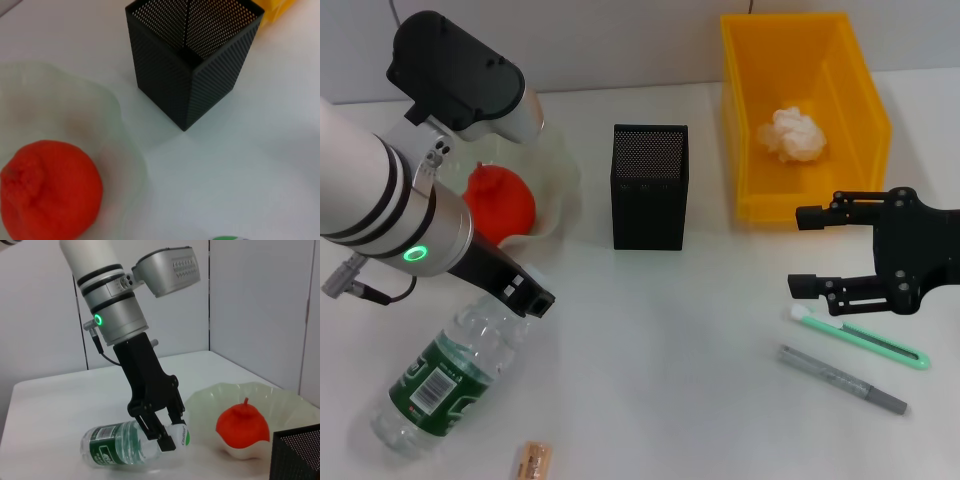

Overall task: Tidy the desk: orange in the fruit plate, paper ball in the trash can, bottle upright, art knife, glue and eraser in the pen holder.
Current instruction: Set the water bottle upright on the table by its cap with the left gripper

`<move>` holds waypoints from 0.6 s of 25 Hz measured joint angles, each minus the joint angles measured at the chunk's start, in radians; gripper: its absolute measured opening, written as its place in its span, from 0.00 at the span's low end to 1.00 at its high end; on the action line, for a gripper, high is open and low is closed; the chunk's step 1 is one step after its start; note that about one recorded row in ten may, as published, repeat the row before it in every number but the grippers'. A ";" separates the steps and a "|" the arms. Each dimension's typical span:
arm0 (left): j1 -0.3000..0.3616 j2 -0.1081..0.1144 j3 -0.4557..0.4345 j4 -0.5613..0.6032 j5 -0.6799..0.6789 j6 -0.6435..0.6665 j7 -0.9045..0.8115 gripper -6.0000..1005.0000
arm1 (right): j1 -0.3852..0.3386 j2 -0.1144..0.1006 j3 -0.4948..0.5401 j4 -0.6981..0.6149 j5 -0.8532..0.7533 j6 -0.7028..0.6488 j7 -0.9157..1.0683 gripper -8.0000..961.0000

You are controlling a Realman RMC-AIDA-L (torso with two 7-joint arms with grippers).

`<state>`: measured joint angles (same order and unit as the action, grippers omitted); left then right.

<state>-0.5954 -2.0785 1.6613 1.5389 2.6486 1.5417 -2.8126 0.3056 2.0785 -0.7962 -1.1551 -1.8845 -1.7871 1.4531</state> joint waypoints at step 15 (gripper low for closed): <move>0.004 0.002 -0.008 0.076 0.007 0.027 -0.004 0.44 | 0.001 0.000 0.000 -0.002 0.000 0.008 0.000 0.79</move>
<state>-0.5910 -2.0770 1.6536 1.6146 2.6554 1.5682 -2.8163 0.3067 2.0785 -0.7960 -1.1573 -1.8849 -1.7792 1.4527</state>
